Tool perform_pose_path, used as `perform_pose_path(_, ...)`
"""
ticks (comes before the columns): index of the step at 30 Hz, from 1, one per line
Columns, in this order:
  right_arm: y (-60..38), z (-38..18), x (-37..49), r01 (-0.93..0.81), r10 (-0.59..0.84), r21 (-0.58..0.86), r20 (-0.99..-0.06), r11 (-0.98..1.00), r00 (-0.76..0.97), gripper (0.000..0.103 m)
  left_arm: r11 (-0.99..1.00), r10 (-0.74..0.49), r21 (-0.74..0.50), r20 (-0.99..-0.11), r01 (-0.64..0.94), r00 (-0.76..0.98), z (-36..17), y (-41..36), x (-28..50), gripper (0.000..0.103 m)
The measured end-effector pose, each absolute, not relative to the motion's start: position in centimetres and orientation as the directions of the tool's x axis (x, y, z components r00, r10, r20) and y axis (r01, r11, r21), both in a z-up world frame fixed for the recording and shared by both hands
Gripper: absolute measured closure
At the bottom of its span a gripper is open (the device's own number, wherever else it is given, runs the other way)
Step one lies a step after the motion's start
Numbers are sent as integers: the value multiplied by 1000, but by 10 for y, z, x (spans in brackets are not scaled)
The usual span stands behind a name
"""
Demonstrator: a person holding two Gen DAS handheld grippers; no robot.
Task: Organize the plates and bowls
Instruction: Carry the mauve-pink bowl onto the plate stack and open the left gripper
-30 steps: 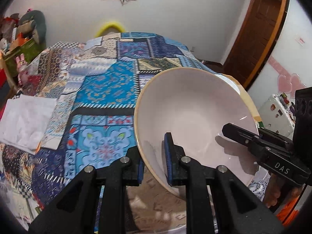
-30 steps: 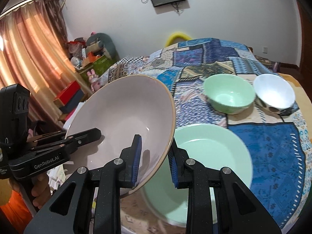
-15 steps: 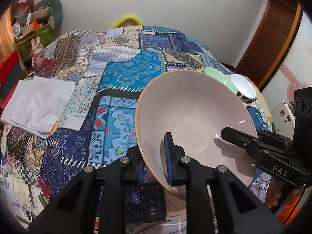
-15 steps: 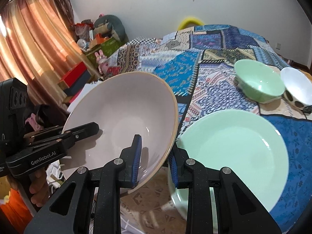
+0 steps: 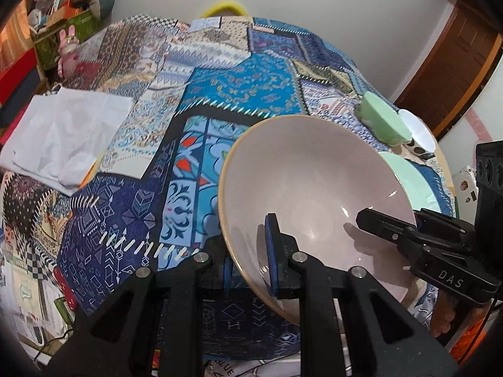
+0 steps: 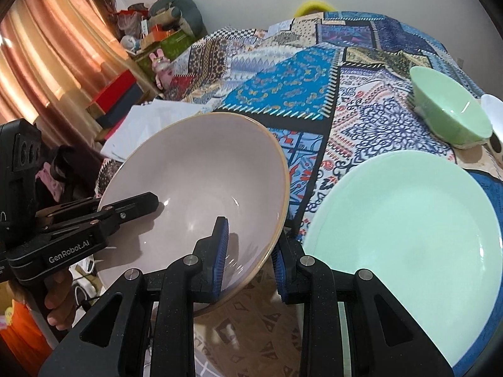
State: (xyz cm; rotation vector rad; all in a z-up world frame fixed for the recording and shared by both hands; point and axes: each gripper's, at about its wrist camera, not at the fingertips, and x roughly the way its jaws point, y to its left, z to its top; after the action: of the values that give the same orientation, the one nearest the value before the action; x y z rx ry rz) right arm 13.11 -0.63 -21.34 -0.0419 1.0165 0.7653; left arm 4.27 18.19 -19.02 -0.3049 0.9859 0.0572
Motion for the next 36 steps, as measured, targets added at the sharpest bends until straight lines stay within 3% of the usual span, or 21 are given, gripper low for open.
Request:
perform_pose_path(18, 8, -225, 132, -615, 516, 279, -820, 737, 247, 76, 951, -79, -218, -856, -219, 511, -213, 197, 41, 85)
perform_pose_path(32, -36, -189, 135, -589, 556, 285, -755, 756, 347, 74, 965, -4, -154, -821, -214, 570, -172, 192, 33, 83)
perform_pose_path(36, -57, -175, 142, -565, 546, 272, -736, 779, 399, 68, 972, 12, -129, -804, -194, 595, -154, 181, 35, 78)
